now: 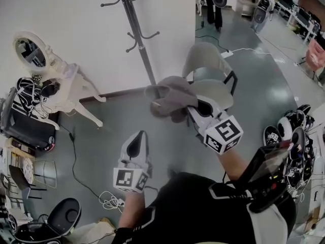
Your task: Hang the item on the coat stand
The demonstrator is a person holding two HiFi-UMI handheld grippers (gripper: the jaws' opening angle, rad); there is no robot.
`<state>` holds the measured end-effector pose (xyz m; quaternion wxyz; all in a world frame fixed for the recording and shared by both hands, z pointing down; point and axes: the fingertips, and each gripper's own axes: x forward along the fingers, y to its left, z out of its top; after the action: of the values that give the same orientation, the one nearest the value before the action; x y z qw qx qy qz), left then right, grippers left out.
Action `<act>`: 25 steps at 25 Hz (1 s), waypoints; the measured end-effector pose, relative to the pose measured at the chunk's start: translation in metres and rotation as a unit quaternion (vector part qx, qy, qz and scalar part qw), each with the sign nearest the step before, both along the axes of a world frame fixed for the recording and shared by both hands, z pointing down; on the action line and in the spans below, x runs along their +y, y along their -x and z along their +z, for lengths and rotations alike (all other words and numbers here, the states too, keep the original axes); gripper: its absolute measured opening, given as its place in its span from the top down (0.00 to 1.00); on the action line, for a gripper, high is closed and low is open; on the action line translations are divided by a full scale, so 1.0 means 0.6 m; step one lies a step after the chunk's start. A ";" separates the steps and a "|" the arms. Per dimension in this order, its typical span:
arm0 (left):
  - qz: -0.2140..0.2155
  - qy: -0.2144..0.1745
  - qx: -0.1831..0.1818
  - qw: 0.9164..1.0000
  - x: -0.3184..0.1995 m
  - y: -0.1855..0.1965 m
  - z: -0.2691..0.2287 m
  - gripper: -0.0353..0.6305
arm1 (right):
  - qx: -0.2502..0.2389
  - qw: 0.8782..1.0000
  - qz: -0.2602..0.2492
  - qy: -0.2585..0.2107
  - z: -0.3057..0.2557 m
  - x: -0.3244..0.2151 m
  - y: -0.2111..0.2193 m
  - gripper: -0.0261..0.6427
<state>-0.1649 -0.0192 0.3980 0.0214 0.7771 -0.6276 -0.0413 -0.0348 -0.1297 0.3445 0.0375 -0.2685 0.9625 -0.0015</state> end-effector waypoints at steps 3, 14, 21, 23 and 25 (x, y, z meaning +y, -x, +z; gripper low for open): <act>0.005 0.005 0.004 1.000 -0.016 0.024 0.008 0.91 | 0.005 1.000 0.002 0.004 0.006 -0.013 0.024 0.91; 0.015 -0.011 -0.005 1.000 -0.061 0.114 -0.008 0.91 | -0.001 1.000 0.017 0.009 -0.005 -0.057 0.109 0.91; 0.007 -0.017 -0.014 1.000 -0.098 0.122 -0.012 0.91 | -0.001 1.000 0.011 0.007 -0.017 -0.099 0.117 0.91; 0.004 -0.017 -0.017 1.000 -0.113 0.126 -0.013 0.91 | -0.003 1.000 0.003 0.003 -0.024 -0.117 0.127 0.91; -0.001 -0.016 -0.016 1.000 -0.133 0.133 -0.016 0.91 | -0.009 1.000 -0.008 -0.006 -0.035 -0.136 0.135 0.91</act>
<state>-0.2450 -0.0988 0.3884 -0.0016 0.7776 -0.6276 -0.0389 -0.1159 -0.2114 0.3235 0.0481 -0.2610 0.9642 0.0015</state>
